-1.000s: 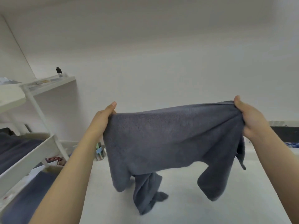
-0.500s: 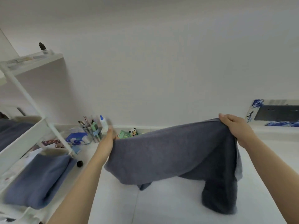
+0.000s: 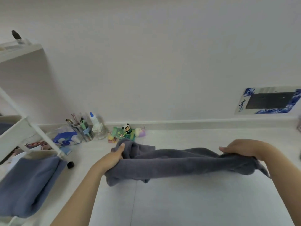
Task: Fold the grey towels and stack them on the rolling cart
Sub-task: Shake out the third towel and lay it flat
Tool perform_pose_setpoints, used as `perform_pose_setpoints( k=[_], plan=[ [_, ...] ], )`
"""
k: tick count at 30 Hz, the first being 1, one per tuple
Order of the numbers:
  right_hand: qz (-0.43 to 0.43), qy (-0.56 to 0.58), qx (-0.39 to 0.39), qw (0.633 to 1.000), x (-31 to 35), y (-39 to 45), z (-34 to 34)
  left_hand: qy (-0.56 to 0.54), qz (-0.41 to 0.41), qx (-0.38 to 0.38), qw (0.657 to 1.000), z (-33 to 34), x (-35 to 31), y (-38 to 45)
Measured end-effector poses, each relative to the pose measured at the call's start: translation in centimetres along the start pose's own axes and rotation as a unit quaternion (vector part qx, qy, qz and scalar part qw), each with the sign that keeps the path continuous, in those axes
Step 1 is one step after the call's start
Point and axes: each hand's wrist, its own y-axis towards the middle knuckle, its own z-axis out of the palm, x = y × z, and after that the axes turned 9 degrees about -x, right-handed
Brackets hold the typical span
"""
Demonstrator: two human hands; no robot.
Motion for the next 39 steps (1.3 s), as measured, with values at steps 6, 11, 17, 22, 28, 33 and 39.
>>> perform_pose_setpoints(
  k=[6, 11, 17, 22, 28, 33, 39],
  plan=[
    [0.113, 0.041, 0.175, 0.977, -3.8, 1.9, 9.0, 0.106, -0.047, 0.144, 0.983, 5.1, 1.7, -0.9],
    [0.075, 0.104, 0.061, 0.99, -5.1, 3.0, 13.2, 0.057, 0.015, 0.142, 0.988, 9.3, -0.4, -1.5],
    [0.041, 0.04, 0.048, 0.997, -6.3, 3.0, 15.4, 0.047, 0.092, 0.183, 0.978, 14.0, -0.8, -2.4],
    [0.055, 0.068, -0.014, 0.996, -7.6, 2.9, 16.5, 0.116, 0.093, 0.161, 0.976, 15.4, -1.2, -3.5],
    [0.113, 0.012, -0.295, 0.949, -9.3, 1.9, 16.4, 0.071, 0.116, 0.158, 0.978, 17.9, -4.9, -4.0],
    [0.139, 0.006, -0.238, 0.961, -12.2, 2.2, 16.7, 0.012, 0.136, 0.184, 0.973, 22.8, -8.8, -5.3],
    [0.079, 0.182, -0.275, 0.941, -15.9, 1.1, 16.1, -0.074, 0.129, 0.21, 0.966, 28.9, -15.3, -6.7]
  ],
)
